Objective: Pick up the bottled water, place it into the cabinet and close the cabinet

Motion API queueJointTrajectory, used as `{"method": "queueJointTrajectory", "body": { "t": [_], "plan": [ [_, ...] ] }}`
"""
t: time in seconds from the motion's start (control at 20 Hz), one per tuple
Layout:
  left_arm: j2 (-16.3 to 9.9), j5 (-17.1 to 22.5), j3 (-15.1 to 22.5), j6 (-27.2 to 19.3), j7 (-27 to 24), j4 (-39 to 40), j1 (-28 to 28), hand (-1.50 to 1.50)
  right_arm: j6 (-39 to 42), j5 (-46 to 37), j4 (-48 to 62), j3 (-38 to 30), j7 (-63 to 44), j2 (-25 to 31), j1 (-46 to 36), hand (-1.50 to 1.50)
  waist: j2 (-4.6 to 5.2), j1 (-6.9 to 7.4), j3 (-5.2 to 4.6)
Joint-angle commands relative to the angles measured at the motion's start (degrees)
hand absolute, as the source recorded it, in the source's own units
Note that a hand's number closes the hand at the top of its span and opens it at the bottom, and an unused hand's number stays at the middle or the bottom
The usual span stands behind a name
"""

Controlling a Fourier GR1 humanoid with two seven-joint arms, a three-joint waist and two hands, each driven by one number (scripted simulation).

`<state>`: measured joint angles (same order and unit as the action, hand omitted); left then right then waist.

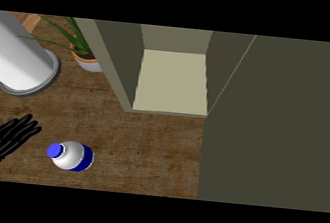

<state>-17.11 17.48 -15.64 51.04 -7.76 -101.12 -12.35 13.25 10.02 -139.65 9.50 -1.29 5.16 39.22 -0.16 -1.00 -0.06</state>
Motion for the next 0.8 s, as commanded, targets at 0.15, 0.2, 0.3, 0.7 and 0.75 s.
{"method": "queueJointTrajectory", "body": {
  "t": [0.15,0.2,0.3,0.7,0.75],
  "plan": [
    [2.9,-14.8,1.2,0.2,-11.4,14.1,5.0,-1.5,1.6,-1.4,-9.6,3.0,1.3,0.0,8.2,-1.5,0.01,-0.44,-0.09],
    [3.8,-15.2,1.9,-0.8,-11.7,13.6,3.8,-1.5,4.6,0.5,-7.6,1.2,6.3,1.0,12.3,-1.5,-0.13,-0.58,-0.01],
    [5.2,-18.7,3.6,-4.1,-13.8,16.2,7.9,-1.5,1.4,0.0,-10.0,1.3,1.0,0.9,8.8,-1.5,0.1,-0.15,-0.05],
    [3.7,-28.1,5.2,-11.7,-29.4,38.3,14.5,-1.5,3.3,0.7,-10.0,0.7,5.3,1.1,11.5,-1.5,0.28,-0.62,-0.13],
    [0.5,-27.1,4.2,-9.1,-32.3,39.6,13.5,-1.5,4.5,4.0,-8.3,-3.5,5.6,2.9,11.2,-1.5,0.24,-0.2,-0.06]
  ]
}}
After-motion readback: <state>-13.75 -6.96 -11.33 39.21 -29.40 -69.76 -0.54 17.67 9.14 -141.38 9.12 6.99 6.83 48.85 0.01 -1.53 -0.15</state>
